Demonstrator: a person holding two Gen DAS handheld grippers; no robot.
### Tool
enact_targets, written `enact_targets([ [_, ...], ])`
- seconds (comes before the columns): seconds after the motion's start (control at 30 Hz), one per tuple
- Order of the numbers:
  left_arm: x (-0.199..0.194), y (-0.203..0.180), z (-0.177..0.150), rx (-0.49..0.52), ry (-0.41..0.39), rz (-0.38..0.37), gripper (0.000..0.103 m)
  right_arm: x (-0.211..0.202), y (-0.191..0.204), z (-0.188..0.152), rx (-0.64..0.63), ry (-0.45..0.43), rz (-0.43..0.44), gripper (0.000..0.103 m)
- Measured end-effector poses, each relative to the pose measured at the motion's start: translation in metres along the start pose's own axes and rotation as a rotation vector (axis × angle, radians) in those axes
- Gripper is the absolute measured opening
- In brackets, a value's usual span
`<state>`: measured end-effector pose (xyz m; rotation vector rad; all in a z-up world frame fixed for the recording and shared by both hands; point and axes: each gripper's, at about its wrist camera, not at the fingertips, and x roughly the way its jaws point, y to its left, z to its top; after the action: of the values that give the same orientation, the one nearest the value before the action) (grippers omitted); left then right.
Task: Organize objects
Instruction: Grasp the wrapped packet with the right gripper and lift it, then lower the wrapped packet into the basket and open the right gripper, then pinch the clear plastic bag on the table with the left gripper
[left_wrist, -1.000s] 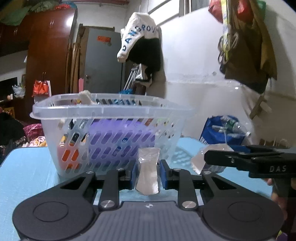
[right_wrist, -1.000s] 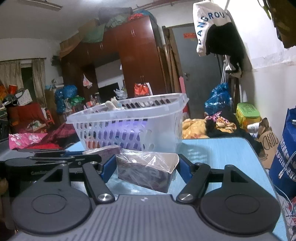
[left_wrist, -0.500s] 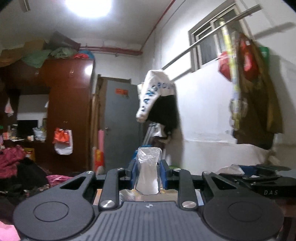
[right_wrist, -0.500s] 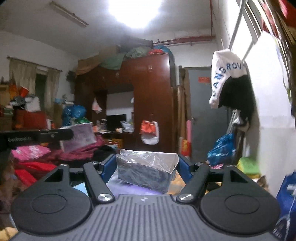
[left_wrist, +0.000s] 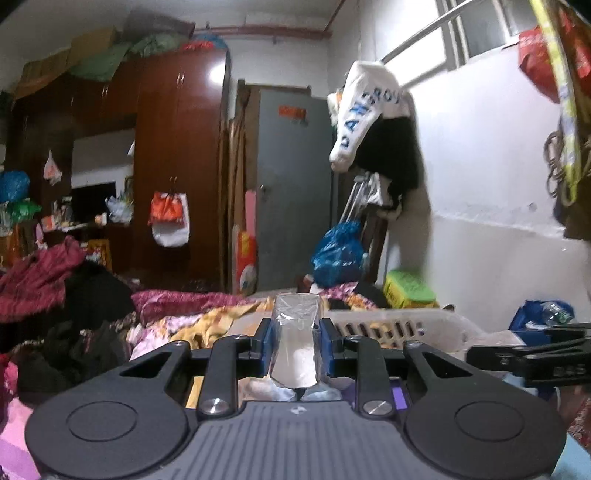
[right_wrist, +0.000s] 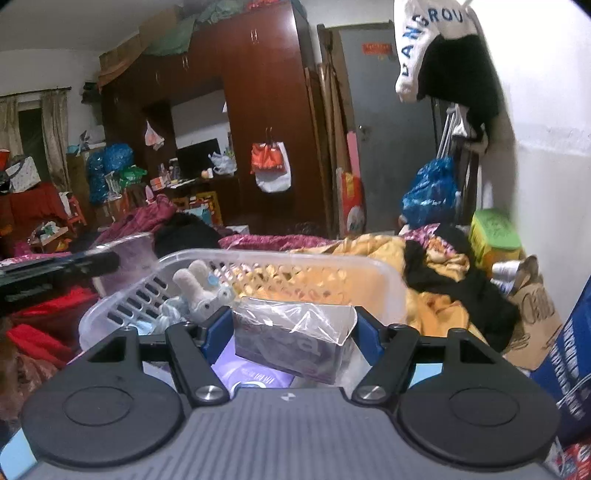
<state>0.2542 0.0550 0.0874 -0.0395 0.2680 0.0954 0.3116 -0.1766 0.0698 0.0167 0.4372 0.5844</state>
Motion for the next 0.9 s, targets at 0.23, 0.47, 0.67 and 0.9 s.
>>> enact_targets([
  [0.23,0.021,0.011,-0.008,-0.019,0.068,0.038,0.03,0.001,0.012,-0.001,-0.026,0.061,-0.038,0.072],
  [0.47,0.008,0.003,-0.019,0.054,-0.031,0.013,0.08,-0.004,0.01,-0.003,-0.05,0.029,-0.068,0.095],
  [0.67,-0.05,0.0,-0.033,0.023,-0.087,0.009,0.08,-0.048,-0.003,-0.014,0.046,-0.066,0.001,0.103],
  [0.9,-0.114,0.006,-0.104,0.043,-0.028,-0.021,0.083,-0.094,-0.017,-0.09,0.103,-0.045,0.073,0.103],
])
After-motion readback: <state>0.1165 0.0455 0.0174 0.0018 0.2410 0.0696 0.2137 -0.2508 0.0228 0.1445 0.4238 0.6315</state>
